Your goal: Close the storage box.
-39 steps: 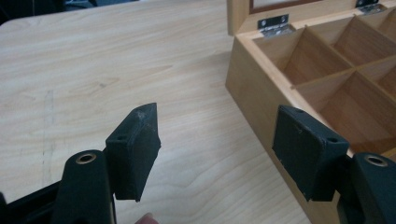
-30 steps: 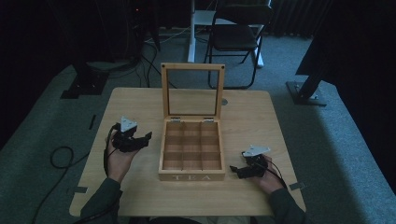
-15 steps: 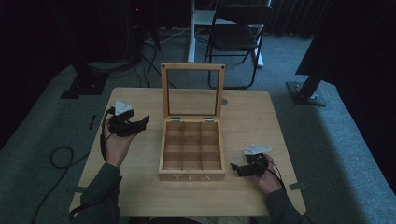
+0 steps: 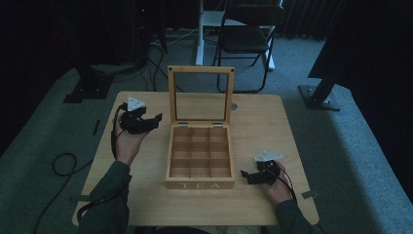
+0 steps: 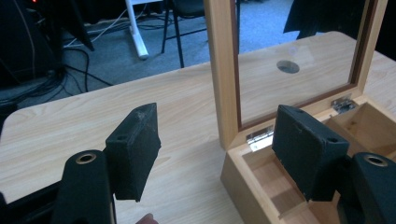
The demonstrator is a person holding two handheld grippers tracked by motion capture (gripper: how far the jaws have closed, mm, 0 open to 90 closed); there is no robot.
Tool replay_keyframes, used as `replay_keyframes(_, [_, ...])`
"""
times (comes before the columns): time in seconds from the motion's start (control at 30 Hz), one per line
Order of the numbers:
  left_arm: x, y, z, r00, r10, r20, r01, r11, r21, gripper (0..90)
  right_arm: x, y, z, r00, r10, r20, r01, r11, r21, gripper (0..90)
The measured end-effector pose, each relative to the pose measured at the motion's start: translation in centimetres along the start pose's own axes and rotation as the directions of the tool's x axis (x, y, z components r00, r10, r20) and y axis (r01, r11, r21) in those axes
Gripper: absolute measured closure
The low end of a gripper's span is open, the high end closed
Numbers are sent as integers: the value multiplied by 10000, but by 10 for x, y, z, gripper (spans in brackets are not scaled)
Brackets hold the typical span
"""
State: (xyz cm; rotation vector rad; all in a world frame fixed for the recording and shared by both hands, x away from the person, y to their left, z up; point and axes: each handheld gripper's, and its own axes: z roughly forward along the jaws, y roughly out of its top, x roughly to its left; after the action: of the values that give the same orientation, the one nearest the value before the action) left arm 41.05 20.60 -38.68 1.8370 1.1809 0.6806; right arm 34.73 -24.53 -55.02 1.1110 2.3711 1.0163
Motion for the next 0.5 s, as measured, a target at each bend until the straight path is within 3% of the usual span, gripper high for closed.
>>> replay_keyframes(0.2, [2,8,8,9999,-103,62,103,9999,-27,321,1,-1,-1,9995,212,222,-212,9998,3,128])
replay_keyframes(0.5, [2,23,20,9998,163,64,-163,9999,-40,321,1,-1,-1,9993,262,273,-262,9997,-4,127])
